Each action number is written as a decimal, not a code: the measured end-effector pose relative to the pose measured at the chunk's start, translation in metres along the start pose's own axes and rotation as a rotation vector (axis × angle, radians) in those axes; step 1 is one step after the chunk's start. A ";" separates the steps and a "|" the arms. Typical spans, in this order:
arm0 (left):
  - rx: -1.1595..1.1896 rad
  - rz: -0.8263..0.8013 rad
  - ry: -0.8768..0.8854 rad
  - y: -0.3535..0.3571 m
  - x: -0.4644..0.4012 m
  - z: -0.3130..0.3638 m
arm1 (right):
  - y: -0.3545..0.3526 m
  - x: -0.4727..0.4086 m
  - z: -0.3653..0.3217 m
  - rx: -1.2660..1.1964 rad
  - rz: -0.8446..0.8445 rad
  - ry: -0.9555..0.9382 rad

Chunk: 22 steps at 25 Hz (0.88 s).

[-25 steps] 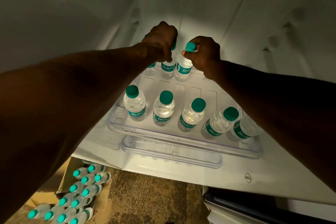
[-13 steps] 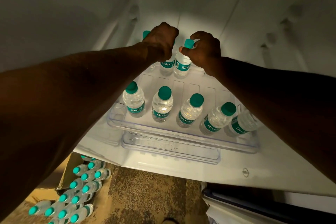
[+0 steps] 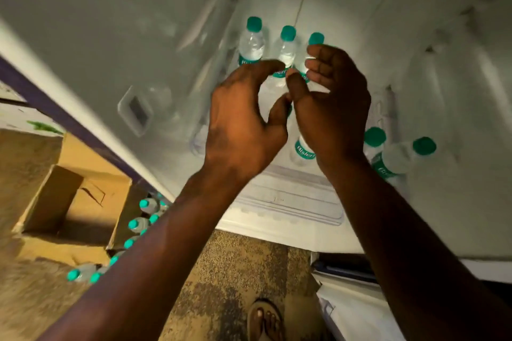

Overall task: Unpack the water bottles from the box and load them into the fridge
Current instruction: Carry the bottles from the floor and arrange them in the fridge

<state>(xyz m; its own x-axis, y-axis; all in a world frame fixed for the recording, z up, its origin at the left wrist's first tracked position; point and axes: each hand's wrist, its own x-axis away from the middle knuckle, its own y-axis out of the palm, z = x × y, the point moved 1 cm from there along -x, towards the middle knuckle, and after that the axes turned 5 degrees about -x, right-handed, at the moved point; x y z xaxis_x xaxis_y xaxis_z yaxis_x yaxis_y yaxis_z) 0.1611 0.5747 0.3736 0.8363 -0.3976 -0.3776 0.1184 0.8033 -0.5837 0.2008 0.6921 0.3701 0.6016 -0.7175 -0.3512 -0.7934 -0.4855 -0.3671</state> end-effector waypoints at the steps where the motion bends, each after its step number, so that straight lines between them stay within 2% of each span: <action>1: -0.052 -0.006 -0.006 -0.012 0.019 -0.005 | 0.002 0.019 -0.003 0.010 -0.024 -0.003; 3: -0.128 -0.037 -0.053 -0.035 0.058 -0.015 | 0.005 0.056 -0.009 0.057 -0.075 -0.022; 7: -0.103 -0.154 -0.235 -0.071 0.140 -0.040 | 0.015 0.132 -0.016 0.016 -0.224 -0.011; 10: -0.168 -0.228 -0.391 -0.097 0.197 -0.082 | 0.038 0.197 -0.017 0.073 -0.362 0.002; 14: -0.329 -0.194 -0.632 -0.137 0.270 -0.160 | 0.093 0.277 -0.019 0.146 -0.614 0.060; 22: -0.419 -0.273 -0.989 -0.188 0.375 -0.309 | 0.229 0.393 -0.003 0.316 -1.054 -0.124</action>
<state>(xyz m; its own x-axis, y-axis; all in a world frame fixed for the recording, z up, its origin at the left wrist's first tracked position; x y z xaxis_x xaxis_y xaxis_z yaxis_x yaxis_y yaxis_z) 0.2872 0.1375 0.1198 0.8904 0.1412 0.4328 0.3301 0.4544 -0.8274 0.2555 0.2970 0.1506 0.9809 0.0441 0.1894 0.1707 -0.6618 -0.7300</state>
